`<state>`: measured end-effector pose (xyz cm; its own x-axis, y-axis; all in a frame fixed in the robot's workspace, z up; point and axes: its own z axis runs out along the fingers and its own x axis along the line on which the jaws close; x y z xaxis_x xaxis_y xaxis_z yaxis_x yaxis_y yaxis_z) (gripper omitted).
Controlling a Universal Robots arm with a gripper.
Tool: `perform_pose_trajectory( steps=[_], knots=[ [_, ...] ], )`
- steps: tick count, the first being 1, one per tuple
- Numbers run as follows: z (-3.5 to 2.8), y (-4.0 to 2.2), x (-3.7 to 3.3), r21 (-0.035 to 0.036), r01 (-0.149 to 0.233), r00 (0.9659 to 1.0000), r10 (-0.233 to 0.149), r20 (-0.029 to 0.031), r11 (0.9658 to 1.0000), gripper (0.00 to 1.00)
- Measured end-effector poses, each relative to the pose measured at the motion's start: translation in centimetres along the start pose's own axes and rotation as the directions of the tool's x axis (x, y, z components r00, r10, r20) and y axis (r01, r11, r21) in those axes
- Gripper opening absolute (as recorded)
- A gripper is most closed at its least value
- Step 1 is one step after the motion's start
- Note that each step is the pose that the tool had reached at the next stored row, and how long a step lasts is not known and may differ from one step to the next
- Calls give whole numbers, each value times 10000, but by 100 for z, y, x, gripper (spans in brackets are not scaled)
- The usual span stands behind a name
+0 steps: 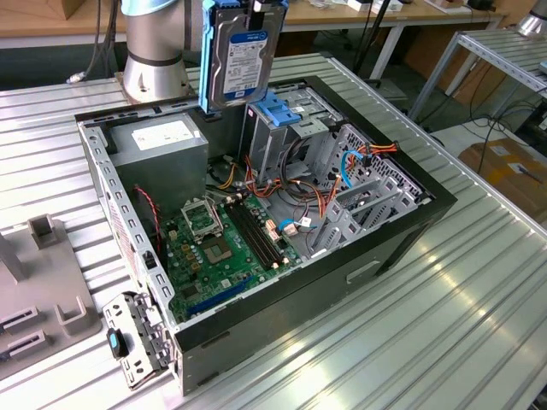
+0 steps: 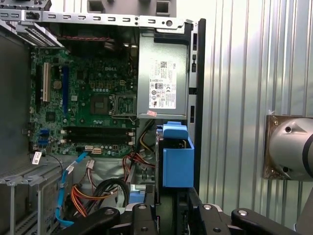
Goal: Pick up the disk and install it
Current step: 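Pick up the disk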
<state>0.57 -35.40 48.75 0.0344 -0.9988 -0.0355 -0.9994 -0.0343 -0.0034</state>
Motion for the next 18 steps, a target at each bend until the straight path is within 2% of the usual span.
perform_pose_trajectory(
  steps=[10, 18],
  knots=[
    [1, -109, 4, 1, 1, 10000, -1, 1, 10000, 35],
    [1, -116, 4, 1, 0, 10000, 0, 1, 10000, 35]
  ],
)
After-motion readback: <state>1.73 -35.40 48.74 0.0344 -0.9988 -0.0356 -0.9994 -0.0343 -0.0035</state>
